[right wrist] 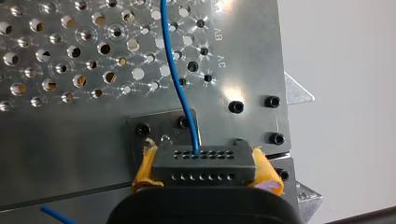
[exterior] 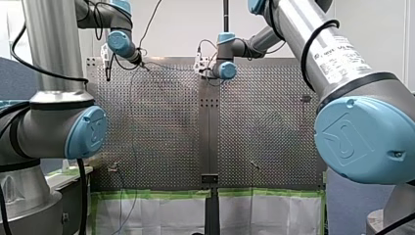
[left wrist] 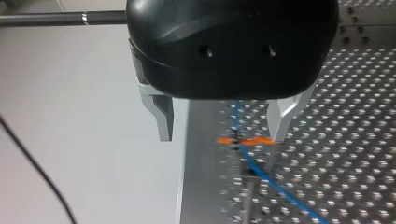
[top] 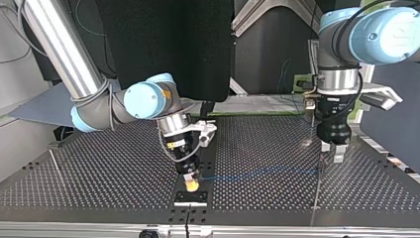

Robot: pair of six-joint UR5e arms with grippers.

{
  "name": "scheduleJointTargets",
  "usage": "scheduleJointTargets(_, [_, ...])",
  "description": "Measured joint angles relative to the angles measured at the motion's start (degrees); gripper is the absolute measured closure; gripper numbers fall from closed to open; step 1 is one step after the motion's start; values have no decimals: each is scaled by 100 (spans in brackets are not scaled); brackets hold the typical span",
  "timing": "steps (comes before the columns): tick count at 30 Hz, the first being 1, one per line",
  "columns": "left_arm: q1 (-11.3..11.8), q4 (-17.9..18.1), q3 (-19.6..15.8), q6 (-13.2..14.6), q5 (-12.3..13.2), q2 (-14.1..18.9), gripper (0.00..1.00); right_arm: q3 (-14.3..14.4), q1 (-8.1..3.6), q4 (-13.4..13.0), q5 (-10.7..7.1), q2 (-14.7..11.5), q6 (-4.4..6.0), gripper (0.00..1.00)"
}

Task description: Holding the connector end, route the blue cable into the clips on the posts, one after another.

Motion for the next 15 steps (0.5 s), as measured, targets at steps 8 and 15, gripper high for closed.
scheduleJointTargets(8, [-62, -206, 88, -13, 100, 3, 2, 1, -8, 2, -43, 0, 7, 100])
scheduleJointTargets(15, [-162, -272, 101, -46, 498, -109, 2, 4, -9, 3, -54, 0, 7, 100])
